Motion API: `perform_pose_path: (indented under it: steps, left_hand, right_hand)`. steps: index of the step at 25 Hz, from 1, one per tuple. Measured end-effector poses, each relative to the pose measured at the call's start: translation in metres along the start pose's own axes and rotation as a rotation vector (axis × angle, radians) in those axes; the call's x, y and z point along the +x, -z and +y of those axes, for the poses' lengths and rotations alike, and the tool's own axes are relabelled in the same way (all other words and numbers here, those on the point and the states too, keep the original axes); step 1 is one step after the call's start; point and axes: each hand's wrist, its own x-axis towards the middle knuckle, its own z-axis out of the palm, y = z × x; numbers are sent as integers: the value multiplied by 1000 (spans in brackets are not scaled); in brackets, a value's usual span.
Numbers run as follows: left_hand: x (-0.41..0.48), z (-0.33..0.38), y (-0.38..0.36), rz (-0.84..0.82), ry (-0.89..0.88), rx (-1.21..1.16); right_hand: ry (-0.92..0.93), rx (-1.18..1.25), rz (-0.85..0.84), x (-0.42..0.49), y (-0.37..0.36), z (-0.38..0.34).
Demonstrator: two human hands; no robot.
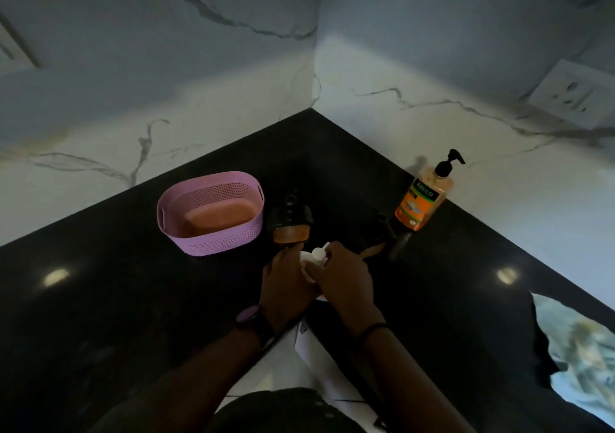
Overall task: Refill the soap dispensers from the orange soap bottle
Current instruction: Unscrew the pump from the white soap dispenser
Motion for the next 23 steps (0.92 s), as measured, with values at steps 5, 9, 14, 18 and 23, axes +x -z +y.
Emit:
perform_pose_path:
  steps: [5, 9, 14, 18, 23]
  left_hand:
    - [16, -7, -16, -45, 42, -19]
    - [22, -6, -10, -99, 96, -48]
    - [16, -9, -3, -64, -52, -9]
    - [20, -20, -14, -91, -90, -14]
    - [19, -16, -18, -43, -36, 30]
  right_hand:
    - [-16, -111, -52, 18, 0, -10]
    - [43, -155, -59, 22, -1, -11]
    - [61, -199, -106, 20, 5, -19]
    - [208, -224, -257, 21, 16, -18]
    - [51, 5, -160, 18, 13, -11]
